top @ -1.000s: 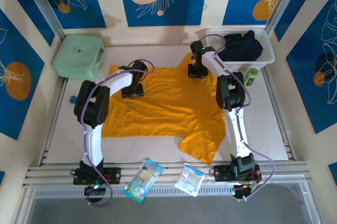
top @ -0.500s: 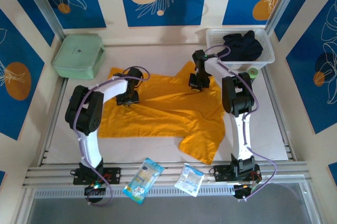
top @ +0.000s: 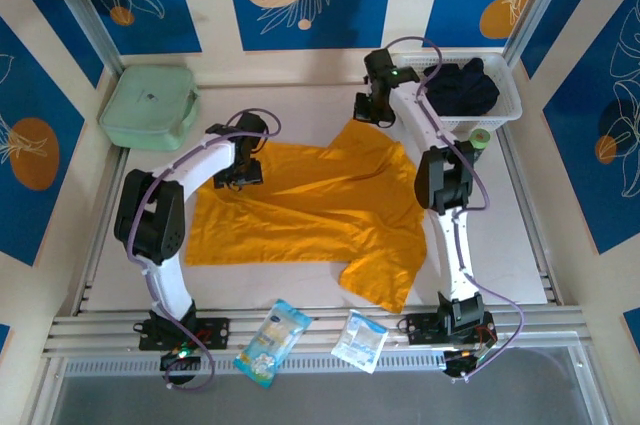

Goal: Fold and stack the t-shirts

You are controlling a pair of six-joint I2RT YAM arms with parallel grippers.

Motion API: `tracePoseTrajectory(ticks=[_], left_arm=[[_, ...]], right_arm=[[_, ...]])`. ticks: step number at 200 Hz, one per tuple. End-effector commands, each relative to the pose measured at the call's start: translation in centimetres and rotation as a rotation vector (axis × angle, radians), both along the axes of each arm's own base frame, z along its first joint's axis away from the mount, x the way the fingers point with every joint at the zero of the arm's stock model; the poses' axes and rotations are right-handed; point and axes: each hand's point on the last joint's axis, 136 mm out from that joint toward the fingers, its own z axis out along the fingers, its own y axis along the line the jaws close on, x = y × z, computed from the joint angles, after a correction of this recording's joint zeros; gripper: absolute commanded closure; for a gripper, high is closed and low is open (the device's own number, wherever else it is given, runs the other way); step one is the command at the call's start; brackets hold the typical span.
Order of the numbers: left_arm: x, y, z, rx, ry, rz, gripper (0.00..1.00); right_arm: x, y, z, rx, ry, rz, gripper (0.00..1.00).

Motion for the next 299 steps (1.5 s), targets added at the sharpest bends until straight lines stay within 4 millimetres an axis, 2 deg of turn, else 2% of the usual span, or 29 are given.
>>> tracePoseTrajectory(ticks=[1, 33, 93, 126, 151, 190, 216, 251, 299], left_arm=[[-0.5, 0.8, 1.1, 0.023, 0.011, -0.004, 0.28], [-0.6, 0.9, 1.0, 0.031, 0.014, -0.006, 0.27], [-0.5, 0.9, 0.3, 0.031, 0.025, -0.004, 0.27], [-0.9, 1.0, -0.4, 0.036, 0.045, -0.007, 0.27], [-1.6, 1.2, -1.2, 0.041, 0.067, -0.005, 0.27], [-2.9, 1.5, -2.2, 0.044, 0.101, 0.003, 0.27], [-3.7, 2.2, -3.1, 0.066, 0.128, 0.015, 0.27], [-5.4, 1.8, -5.5, 0.026, 0.183, 0.028, 0.27], [-9.5, 1.3, -7.6, -0.007, 0.234, 0.035, 0.28]], right_arm=[[-1.4, -0.3, -6.7, -0.090, 0.154, 0.081, 1.00], [-0.7, 0.0, -8.3, -0.113, 0.143, 0.111, 1.00], [-1.5, 0.1, -11.7, -0.084, 0.242, 0.021, 1.00], [-0.6, -0.1, -13.2, -0.068, 0.248, -0.051, 1.00], [0.5, -1.3, -14.2, -0.047, 0.244, -0.148, 1.00], [2.1, -4.7, -13.7, -0.006, 0.230, -0.349, 1.00], [2.3, -5.5, -13.6, 0.025, 0.239, -0.417, 1.00], [2.2, -5.0, -13.5, 0.037, 0.241, -0.419, 1.00], [1.8, -2.9, -13.3, 0.051, 0.246, -0.357, 1.00]])
